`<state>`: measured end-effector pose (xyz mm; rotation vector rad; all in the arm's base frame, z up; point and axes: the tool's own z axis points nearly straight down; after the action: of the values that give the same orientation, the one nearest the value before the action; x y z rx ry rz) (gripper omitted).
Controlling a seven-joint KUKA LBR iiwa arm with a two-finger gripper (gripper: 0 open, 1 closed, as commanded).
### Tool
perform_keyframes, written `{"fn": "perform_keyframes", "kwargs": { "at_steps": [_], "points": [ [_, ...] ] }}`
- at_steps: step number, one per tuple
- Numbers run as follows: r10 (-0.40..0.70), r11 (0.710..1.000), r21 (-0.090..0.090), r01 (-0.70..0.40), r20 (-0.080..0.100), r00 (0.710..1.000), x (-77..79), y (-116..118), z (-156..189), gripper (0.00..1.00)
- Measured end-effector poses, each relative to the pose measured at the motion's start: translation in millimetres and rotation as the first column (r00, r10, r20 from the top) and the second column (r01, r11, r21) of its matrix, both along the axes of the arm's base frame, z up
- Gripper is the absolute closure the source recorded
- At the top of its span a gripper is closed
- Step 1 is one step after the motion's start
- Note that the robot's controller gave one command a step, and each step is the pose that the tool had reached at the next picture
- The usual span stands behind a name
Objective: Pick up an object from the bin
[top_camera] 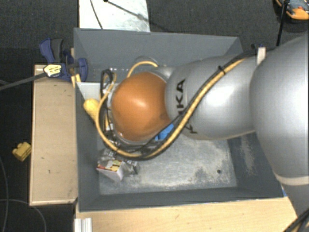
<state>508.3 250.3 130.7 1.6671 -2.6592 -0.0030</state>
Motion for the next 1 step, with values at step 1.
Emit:
{"fn": "perform_keyframes", "kwargs": {
  "at_steps": [1],
  "points": [
    [0.0,1.0,0.001,0.0,0.003,1.0,1.0,0.4,16.1,1.0]
  ]
}}
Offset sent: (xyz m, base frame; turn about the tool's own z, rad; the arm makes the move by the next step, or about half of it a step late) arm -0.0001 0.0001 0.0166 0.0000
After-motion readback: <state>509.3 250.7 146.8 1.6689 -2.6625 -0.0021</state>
